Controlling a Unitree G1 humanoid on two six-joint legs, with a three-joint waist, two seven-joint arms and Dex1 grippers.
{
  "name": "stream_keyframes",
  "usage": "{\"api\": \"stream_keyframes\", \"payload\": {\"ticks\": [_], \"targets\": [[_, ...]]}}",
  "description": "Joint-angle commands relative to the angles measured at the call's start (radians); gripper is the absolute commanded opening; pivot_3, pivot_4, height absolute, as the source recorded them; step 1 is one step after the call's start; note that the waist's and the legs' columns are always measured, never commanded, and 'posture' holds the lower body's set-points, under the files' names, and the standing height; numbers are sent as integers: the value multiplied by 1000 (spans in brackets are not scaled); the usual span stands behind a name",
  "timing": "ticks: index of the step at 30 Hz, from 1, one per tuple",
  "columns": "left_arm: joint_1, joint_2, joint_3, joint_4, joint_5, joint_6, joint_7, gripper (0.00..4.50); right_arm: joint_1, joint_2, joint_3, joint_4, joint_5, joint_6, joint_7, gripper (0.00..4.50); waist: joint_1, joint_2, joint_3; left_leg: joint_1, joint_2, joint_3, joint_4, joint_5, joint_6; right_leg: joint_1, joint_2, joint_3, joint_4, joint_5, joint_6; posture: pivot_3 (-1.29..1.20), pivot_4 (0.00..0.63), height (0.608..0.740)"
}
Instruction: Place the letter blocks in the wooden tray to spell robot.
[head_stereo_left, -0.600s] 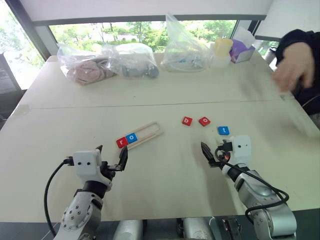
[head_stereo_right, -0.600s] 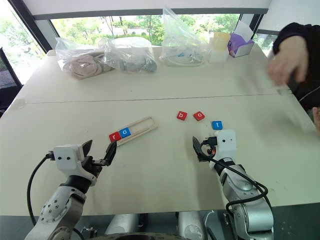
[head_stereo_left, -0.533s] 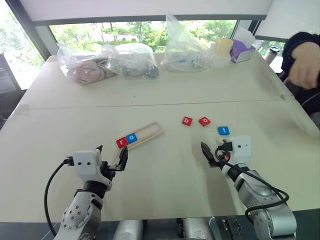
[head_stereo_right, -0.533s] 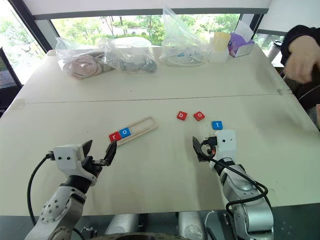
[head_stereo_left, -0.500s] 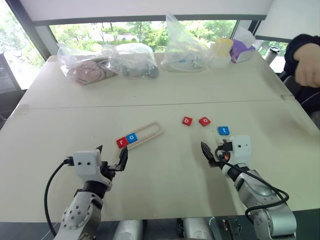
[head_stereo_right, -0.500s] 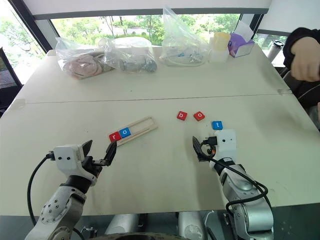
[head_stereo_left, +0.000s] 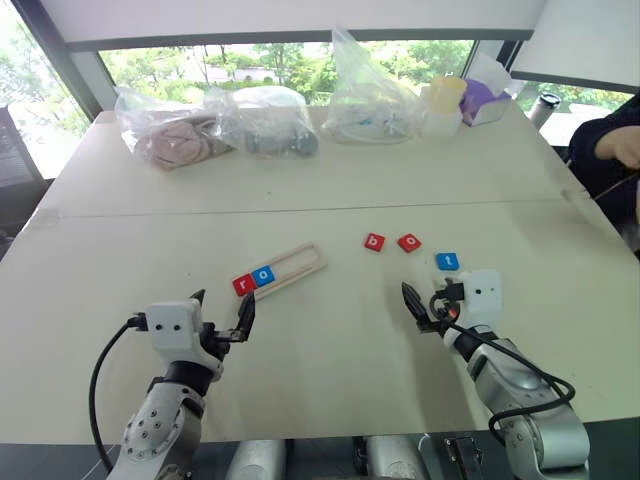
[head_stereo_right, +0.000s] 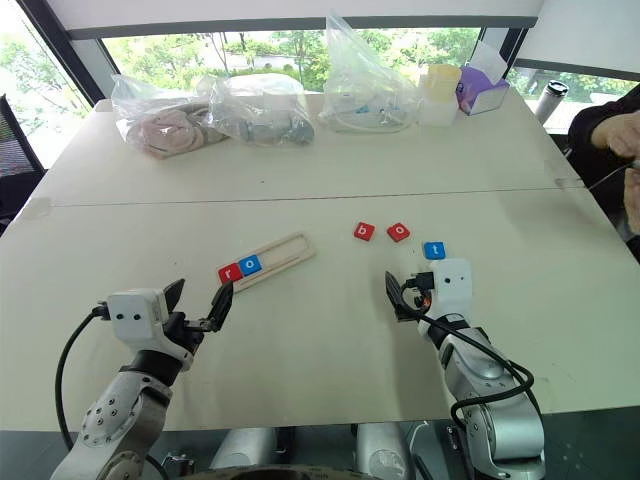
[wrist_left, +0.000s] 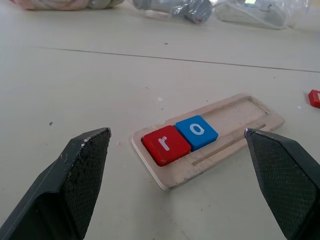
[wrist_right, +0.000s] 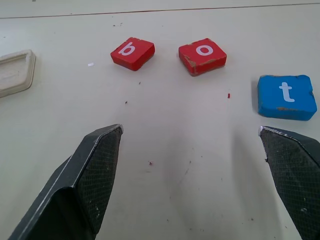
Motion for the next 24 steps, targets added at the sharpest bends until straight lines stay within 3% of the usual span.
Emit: {"api": "stream_keyframes", "payload": {"ticks": [1, 10, 16, 19, 24], "targets": [[7, 23, 33, -8, -2, -31, -28, 4500, -18, -5, 10, -11, -8, -36, 11, 4420, 1, 0, 0, 0, 0, 0, 0, 0, 0, 0, 0, 0, 0, 0, 0, 0, 150, 740], [-40, 104, 76, -4, -60, -2, -126, 4500, -69, -145, 58, 31, -49, -185, 176, 4420, 3, 0, 0, 0, 0, 0, 2, 0, 0, 1, 0, 0, 0, -1, 1, 0, 150, 740], [-130, 365, 200, 59, -222, 45, -400, 4500, -203, -273, 100, 86, 37, -201, 410, 4420, 2, 0, 0, 1, 1, -1, 3, 0, 0, 1, 3, -1, 2, 1, -2, 0, 150, 740], [-209, 541, 267, 161, -310, 86, -592, 4500, -268, -314, 97, 98, 105, -162, 504, 4420, 3, 0, 0, 0, 1, -2, 2, 0, 0, 1, 4, -1, 2, 2, -3, 0, 150, 740], [-376, 700, 253, 389, -312, 93, -763, 4500, -320, -406, 125, 100, 161, -141, 655, 4420, 2, 0, 0, 0, 1, -1, 2, 0, 0, 1, 3, -1, 1, 2, -3, 0, 150, 740]]}}
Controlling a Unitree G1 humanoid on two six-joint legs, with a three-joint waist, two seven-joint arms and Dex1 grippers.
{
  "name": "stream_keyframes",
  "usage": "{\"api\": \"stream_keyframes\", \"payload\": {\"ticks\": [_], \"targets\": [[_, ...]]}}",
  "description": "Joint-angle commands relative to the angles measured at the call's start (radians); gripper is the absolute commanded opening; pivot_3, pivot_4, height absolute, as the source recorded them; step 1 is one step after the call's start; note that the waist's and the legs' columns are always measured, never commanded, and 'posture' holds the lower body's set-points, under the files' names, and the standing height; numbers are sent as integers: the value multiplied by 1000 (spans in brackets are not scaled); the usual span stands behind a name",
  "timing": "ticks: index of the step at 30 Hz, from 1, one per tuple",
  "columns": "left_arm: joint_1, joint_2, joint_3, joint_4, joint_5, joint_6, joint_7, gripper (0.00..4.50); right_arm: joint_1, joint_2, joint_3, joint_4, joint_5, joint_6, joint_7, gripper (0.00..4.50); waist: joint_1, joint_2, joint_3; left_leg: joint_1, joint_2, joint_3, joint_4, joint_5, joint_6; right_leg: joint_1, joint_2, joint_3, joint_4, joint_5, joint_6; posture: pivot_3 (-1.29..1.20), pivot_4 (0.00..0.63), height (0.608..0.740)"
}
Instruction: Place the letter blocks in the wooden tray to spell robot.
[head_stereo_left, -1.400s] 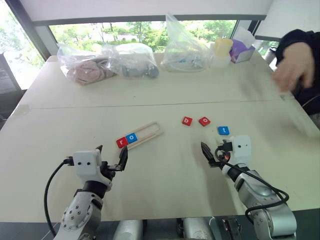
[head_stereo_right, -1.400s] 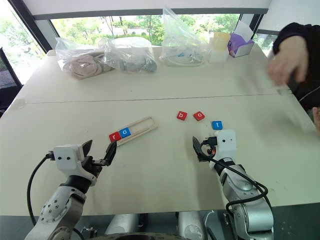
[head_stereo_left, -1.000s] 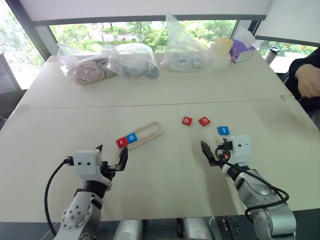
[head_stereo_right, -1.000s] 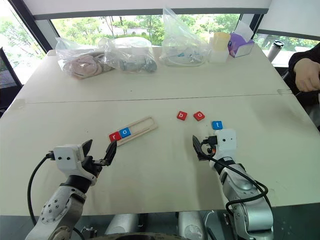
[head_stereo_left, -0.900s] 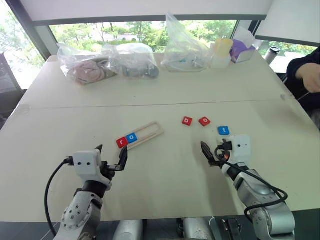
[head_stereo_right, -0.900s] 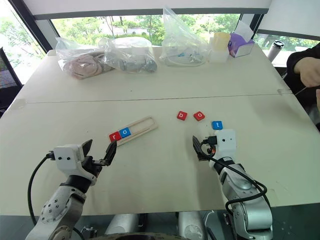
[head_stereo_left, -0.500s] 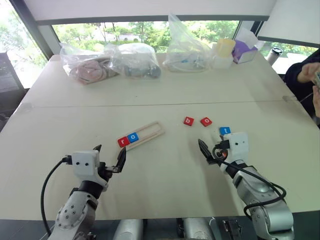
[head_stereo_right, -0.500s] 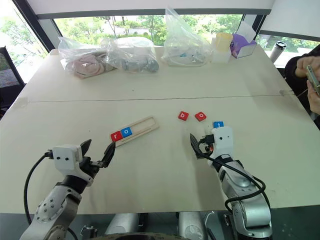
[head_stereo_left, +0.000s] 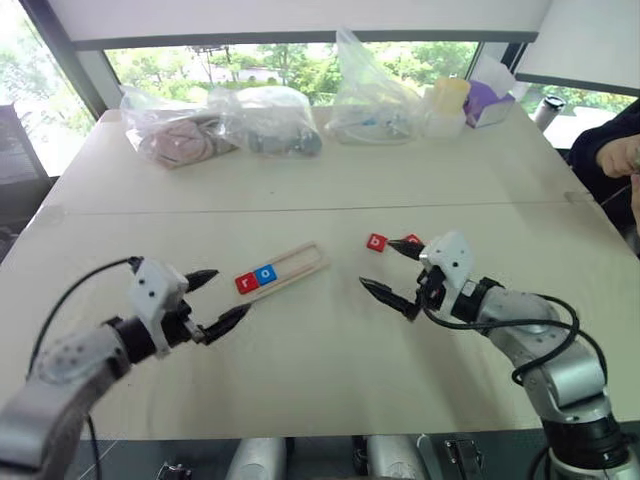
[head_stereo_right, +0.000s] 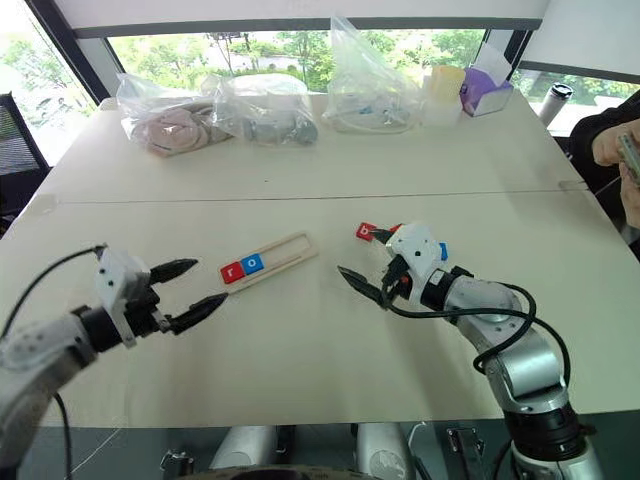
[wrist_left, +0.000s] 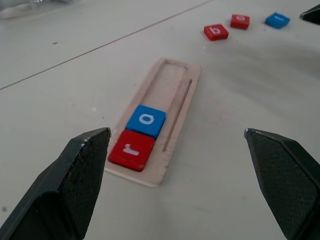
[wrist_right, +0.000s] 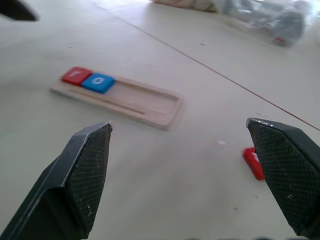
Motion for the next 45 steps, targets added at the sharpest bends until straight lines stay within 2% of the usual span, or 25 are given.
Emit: {"api": "stream_keyframes", "payload": {"ticks": [1, 4, 7, 15, 32, 45], "targets": [[-95, 77, -23, 145, -2, -7, -143, 4500, -45, -52, 8, -12, 47, 6, 97, 4420, -2, 0, 0, 0, 0, 0, 0, 0, 0, 0, 0, 0, 0, 0, 0, 0, 150, 740], [-207, 116, -118, 293, 54, -40, -254, 4500, -95, -65, 14, 21, 45, 6, 124, 4420, -3, 0, 0, 0, 0, 0, 0, 0, 0, 0, 0, 0, 0, 0, 0, 0, 150, 740], [-313, 108, -208, 424, 125, -105, -326, 4500, -119, -65, 13, 43, 40, 11, 132, 4420, -1, 0, 0, 0, 0, 0, 0, 0, 0, 0, 0, 0, 1, 0, 0, 0, 150, 740], [-439, 57, -300, 612, 216, -197, -416, 4500, -94, -57, 12, 23, 28, 4, 107, 4420, -2, -1, 0, -1, 0, 0, 0, 0, 0, -2, -1, 0, 1, 2, 4, 0, 150, 740], [-494, -58, -359, 778, 353, -352, -438, 4500, -51, -62, 0, -39, 36, 33, 38, 4420, -2, 0, 0, -1, 0, 1, 1, 0, 0, -2, -2, 1, 1, 5, 8, 0, 150, 740], [-431, -88, -376, 881, 448, -509, -402, 4500, -59, -62, 6, -45, 33, 41, 22, 4420, 0, 1, -1, 0, 0, 0, 7, 0, 0, 2, -2, 1, 1, 6, 9, 0, 150, 740]]}}
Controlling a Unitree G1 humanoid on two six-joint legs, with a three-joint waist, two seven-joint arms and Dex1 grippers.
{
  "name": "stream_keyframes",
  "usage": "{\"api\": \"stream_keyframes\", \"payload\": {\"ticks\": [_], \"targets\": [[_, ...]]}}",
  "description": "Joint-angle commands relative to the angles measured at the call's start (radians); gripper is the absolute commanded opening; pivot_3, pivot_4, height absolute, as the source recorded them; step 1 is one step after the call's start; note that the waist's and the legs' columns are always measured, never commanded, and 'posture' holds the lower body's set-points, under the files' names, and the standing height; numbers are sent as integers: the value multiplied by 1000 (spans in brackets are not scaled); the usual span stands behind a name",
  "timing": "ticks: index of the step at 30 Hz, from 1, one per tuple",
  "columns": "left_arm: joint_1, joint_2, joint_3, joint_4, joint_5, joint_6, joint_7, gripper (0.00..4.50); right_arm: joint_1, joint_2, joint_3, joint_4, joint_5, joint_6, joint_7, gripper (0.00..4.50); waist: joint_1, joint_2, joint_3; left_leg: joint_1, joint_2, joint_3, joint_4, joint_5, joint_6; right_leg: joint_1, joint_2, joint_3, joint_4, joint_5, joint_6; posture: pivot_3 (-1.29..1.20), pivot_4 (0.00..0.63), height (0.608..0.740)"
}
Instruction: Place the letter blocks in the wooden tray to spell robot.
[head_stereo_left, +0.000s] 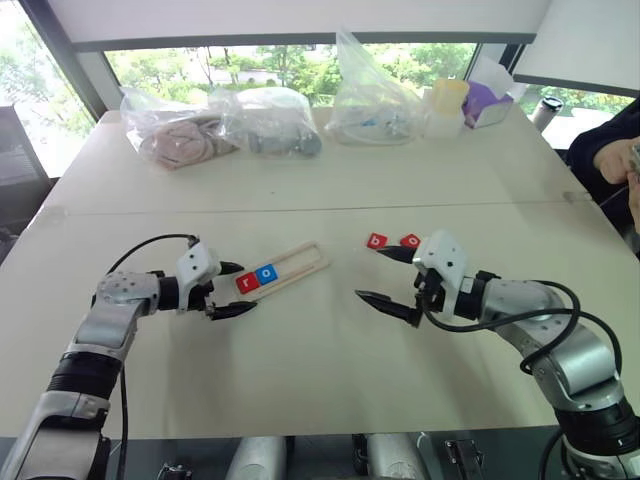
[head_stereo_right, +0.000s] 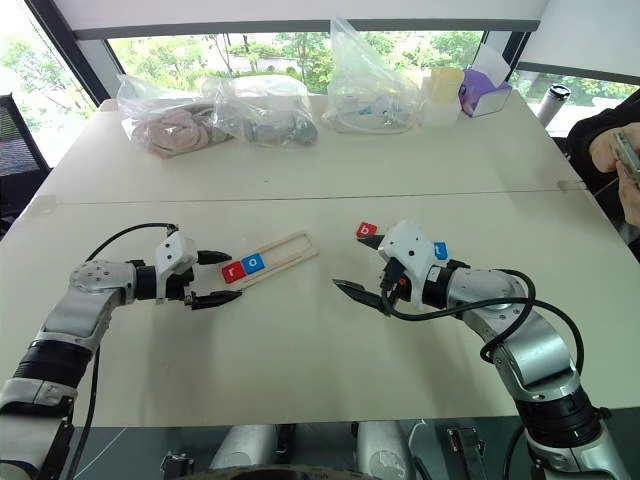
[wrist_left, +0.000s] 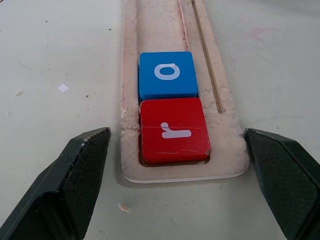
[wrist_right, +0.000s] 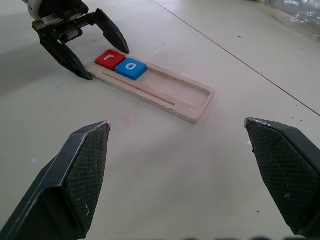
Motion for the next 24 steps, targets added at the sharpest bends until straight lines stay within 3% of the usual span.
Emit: {"api": "stream_keyframes", "payload": {"ticks": [1, 24], "targets": [[46, 0, -28, 51, 56, -26, 22, 4500, -10, -1, -20, -38, 12, -4, -4, 4420, 0, 0, 0, 0, 0, 0, 0, 0, 0, 0, 0, 0, 0, 0, 0, 0, 150, 740], [74, -15, -51, 106, 77, -112, 38, 4500, -16, 4, -14, -46, 16, 8, -5, 4420, -1, 8, -9, 2, 0, 0, 0, 0, 0, 3, 0, 0, 0, 0, 1, 0, 150, 740]]}}
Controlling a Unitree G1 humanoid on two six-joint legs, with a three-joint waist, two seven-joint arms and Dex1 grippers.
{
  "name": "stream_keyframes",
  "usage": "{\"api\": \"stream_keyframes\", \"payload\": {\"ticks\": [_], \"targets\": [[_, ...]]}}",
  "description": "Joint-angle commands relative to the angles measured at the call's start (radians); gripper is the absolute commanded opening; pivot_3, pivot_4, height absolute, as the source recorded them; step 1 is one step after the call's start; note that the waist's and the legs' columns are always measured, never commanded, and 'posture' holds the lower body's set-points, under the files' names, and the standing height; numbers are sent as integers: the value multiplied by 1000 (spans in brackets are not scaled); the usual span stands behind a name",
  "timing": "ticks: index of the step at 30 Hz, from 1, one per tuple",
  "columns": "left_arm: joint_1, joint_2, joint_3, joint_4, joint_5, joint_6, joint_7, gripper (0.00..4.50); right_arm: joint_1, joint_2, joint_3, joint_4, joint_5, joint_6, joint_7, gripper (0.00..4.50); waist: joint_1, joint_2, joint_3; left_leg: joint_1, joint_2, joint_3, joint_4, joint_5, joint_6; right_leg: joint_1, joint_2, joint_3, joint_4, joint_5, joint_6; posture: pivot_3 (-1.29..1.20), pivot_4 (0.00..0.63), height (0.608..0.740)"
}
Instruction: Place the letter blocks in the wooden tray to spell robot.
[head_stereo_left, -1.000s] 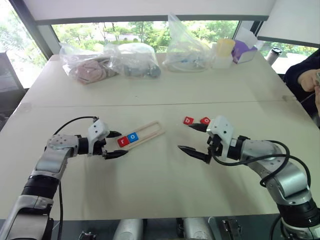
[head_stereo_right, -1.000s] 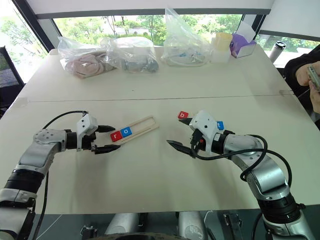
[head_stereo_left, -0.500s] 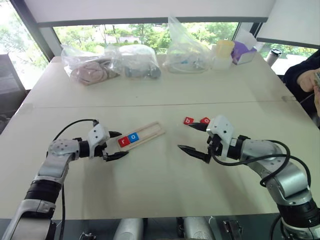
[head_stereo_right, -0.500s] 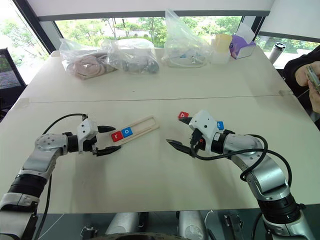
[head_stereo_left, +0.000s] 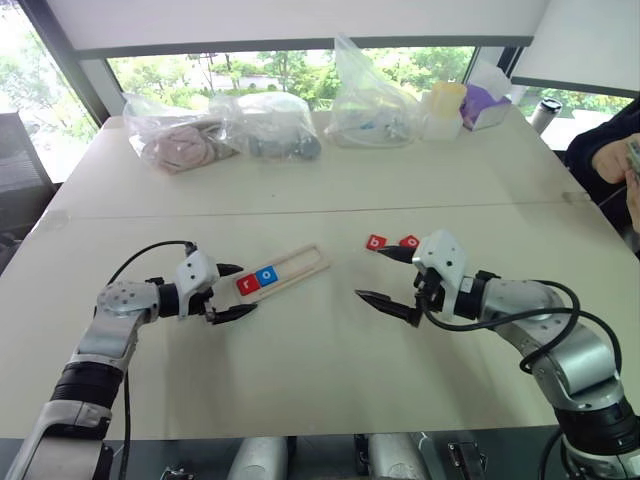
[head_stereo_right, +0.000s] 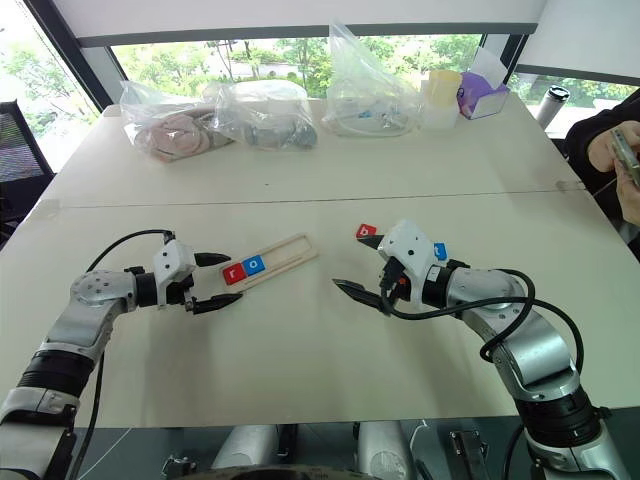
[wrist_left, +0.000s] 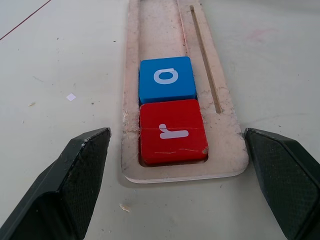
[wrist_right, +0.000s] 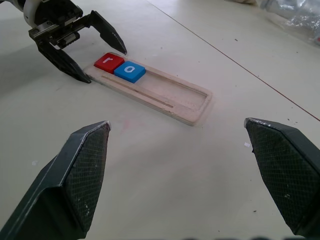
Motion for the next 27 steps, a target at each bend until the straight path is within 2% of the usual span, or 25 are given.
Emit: {"api": "stream_keyframes", "payload": {"ticks": [1, 3, 4, 11, 22, 27], "targets": [[38, 5, -52, 57, 76, 13, 4, 3946, -13, 3, -13, -45, 16, -5, -3, 4500, 0, 0, 0, 0, 0, 0, 0, 0, 0, 0, 0, 0, 0, 0, 0, 0, 150, 740], [38, 5, -53, 56, 75, 14, 3, 3251, -13, 3, -12, -46, 15, -5, -3, 4500, 1, 1, 0, 1, 0, 0, 0, 0, 0, 1, 0, 0, 0, 0, 0, 0, 150, 740], [38, 4, -55, 57, 75, 13, 3, 3135, -12, 4, -12, -45, 15, -6, -2, 4500, 1, 1, 0, 2, 0, 0, 0, 0, 0, 2, 0, 0, 0, 0, 0, 0, 150, 740], [39, 4, -62, 53, 72, 17, 2, 3135, -15, 7, -8, -43, 13, -6, -2, 4500, 1, 1, 0, 12, 1, 0, -3, -2, 2, 11, -1, 0, -2, -5, 1, 0, 150, 740], [62, -25, -139, -147, 57, 48, -62, 3135, -14, -1, -19, -46, 13, 0, -3, 4500, 10, 0, 0, 12, -2, 0, -7, -2, 2, 11, -6, 0, -3, -5, 3, 0, 150, 740], [25, -55, -188, -160, 77, 48, -90, 3135, -17, -4, -22, -44, 12, 2, -3, 4500, 28, 0, 0, 11, -5, 0, -7, -2, 2, 11, -9, 0, -6, -4, 5, 0, 150, 740]]}}
